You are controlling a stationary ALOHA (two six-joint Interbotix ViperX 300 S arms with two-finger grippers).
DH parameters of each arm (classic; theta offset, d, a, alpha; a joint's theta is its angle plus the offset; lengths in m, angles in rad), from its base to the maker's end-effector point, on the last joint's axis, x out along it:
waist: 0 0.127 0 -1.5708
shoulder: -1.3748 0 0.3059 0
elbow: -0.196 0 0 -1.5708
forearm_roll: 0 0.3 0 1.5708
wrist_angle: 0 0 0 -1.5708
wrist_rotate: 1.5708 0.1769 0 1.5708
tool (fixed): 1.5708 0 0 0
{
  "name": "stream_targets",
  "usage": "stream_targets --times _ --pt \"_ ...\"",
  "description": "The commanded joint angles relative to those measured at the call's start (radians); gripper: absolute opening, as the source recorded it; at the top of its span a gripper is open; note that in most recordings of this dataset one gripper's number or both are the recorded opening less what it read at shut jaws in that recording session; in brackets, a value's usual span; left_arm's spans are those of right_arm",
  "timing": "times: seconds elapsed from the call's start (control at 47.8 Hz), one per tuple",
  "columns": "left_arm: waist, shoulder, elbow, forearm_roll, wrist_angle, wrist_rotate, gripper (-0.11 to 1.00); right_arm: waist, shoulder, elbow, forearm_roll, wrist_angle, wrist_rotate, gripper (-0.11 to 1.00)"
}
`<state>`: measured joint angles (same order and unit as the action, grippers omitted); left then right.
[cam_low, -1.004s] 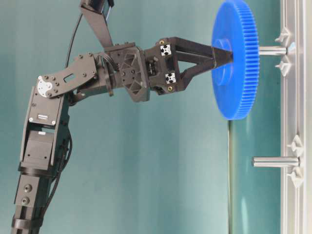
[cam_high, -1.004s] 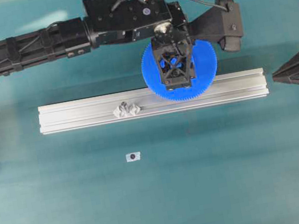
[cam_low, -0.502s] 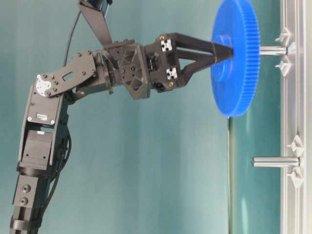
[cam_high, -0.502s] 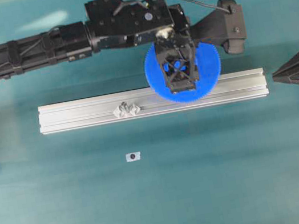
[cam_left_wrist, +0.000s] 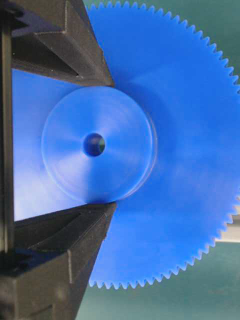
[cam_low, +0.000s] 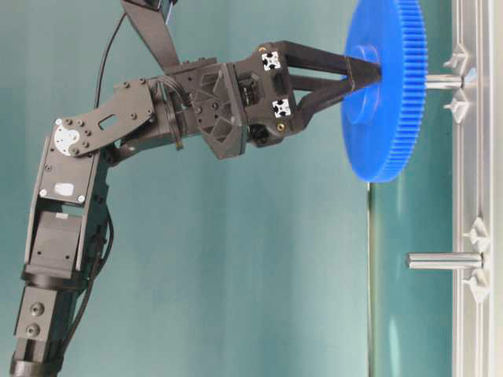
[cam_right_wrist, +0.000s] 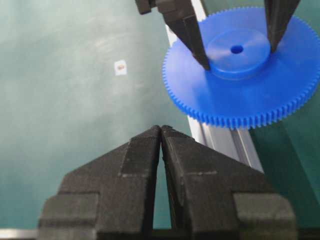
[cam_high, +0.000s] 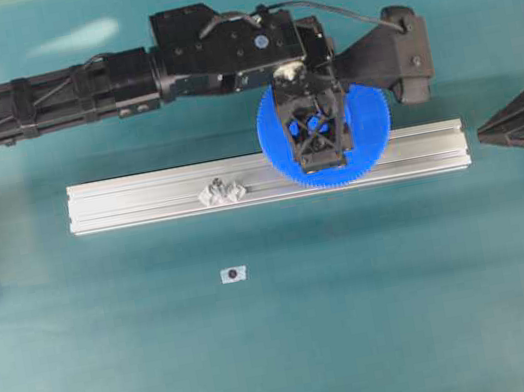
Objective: Insert the large gear onto the shaft.
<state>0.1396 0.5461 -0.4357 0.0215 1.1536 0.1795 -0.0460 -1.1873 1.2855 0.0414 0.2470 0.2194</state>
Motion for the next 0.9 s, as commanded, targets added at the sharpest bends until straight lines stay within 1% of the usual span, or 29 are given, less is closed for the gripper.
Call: stream_targets --times 0.0,0.188,0.544,0.732,0.878 --pt "-0.025 -0.014 0.008 0.002 0.006 0.0 0.77 -0.002 0.008 -0.018 0.002 -0.008 0.014 0.15" --pt "-0.032 -0.012 0.008 0.002 -0.003 -0.009 0.77 -0.002 0.008 -0.018 0.002 -0.005 0.032 0.15" --pt "-0.041 -0.011 0.009 0.002 -0.003 -0.026 0.77 -0.002 0.006 -0.02 0.002 -0.005 0.034 0.15" --pt "-0.054 -0.009 0.012 0.002 -0.002 -0.055 0.77 -0.002 0.006 -0.02 0.002 -0.005 0.034 0.15" --pt "-0.052 -0.014 0.02 0.002 -0.006 -0.058 0.77 -0.002 0.006 -0.02 0.002 -0.005 0.034 0.15"
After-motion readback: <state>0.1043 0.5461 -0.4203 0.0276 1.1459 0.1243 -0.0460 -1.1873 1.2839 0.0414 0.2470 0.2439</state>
